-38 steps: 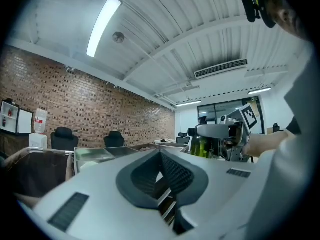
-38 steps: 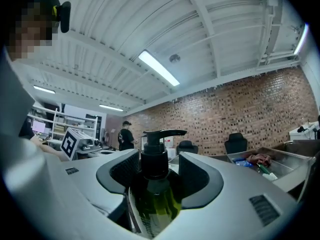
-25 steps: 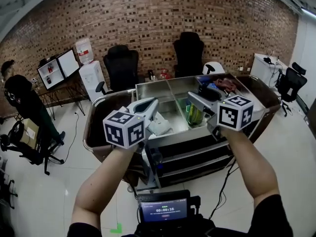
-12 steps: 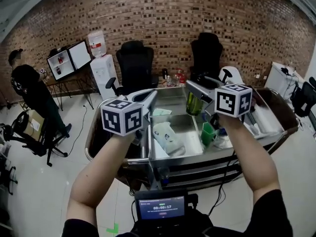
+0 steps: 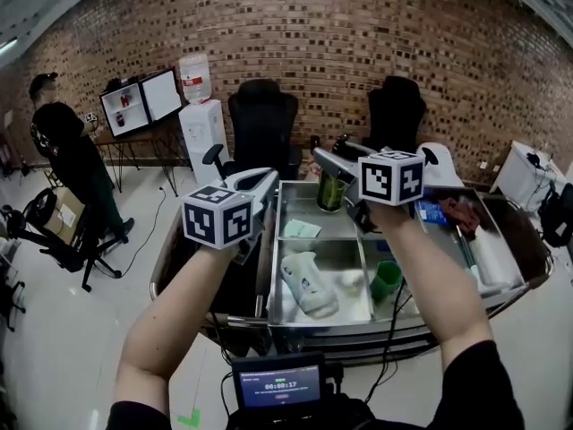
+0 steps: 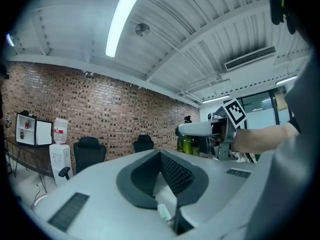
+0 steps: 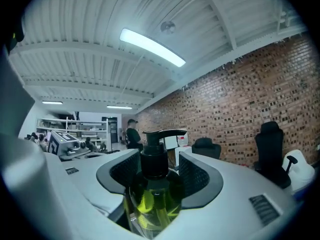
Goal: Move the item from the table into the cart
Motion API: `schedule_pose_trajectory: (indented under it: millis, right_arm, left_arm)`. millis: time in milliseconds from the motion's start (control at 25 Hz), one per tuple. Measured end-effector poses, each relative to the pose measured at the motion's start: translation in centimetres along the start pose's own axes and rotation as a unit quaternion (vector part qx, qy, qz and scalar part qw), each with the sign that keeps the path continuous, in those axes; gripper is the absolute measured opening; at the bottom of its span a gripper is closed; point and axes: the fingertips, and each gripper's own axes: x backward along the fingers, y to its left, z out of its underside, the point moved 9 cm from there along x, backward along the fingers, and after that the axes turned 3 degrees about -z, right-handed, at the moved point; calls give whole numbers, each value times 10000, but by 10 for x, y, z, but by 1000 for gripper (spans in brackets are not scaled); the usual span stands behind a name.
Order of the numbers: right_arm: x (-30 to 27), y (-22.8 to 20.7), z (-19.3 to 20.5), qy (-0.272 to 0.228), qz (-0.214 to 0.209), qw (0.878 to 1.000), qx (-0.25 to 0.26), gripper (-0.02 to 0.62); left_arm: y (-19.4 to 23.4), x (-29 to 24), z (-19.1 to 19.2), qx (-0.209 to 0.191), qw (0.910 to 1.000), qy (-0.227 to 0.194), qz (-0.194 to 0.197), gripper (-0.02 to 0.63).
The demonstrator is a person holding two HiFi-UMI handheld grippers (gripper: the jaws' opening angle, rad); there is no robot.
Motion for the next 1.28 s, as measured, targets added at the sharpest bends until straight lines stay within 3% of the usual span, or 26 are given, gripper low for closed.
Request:
schedule_pose_trajectory:
  millis: [160, 560, 960, 1280]
  right_arm:
    - [-61, -15, -3, 128, 102, 9999, -50, 242]
    - [-219, -37, 47, 512, 314, 9981, -154, 242]
    - [-308, -105, 114, 1064, 534, 9922, -376, 242]
    - [-340, -153, 168, 1133, 422, 9916, -461, 241]
  left_arm:
    - [52, -10, -1, 121, 9999, 68, -43, 6]
    - [193, -35, 35, 134, 9996, 232, -21, 6]
    - [277, -93, 89, 272, 9978, 604, -102, 6]
    - [314, -139, 142, 502, 9958, 746, -161, 6]
